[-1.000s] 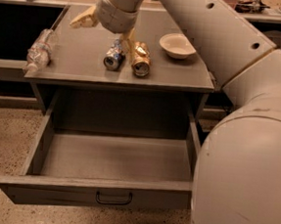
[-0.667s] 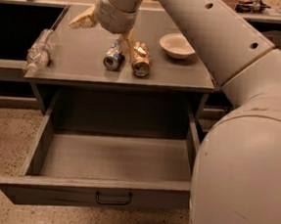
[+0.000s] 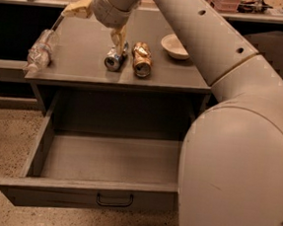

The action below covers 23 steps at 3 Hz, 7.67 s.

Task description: Place water bottle into top drawer

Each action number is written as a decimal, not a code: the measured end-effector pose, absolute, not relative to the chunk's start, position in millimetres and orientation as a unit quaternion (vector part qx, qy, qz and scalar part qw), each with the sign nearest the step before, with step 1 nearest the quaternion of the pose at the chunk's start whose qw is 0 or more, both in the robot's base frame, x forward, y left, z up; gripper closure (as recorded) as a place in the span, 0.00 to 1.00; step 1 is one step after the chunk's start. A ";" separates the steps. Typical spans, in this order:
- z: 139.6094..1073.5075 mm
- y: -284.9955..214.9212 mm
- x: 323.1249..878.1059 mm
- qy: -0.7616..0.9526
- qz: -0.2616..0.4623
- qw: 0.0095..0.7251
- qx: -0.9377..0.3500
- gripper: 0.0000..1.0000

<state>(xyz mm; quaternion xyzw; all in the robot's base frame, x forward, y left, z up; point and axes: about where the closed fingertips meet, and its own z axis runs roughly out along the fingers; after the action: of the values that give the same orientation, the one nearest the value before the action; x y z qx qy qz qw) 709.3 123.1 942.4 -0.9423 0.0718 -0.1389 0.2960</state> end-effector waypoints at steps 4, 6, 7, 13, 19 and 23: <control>946.5 266.3 808.7 0.061 -0.153 0.490 -0.856 0.38; 912.1 275.6 819.3 0.087 -0.125 0.469 -0.870 0.37; 909.1 277.1 811.5 0.070 -0.122 0.447 -0.883 0.29; 852.6 307.9 787.1 0.041 -0.047 0.392 -0.918 0.55; 916.4 273.2 762.9 -0.038 -0.144 0.363 -0.920 1.00; 927.2 297.3 681.2 -0.292 -0.161 0.266 -0.904 1.00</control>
Offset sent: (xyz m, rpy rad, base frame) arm 0.1157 0.1023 0.0451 0.4506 -0.2048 -0.0092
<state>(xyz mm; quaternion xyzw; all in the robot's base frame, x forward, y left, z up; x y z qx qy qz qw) 681.2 297.3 927.2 -0.9044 -0.2921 -0.1611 0.2662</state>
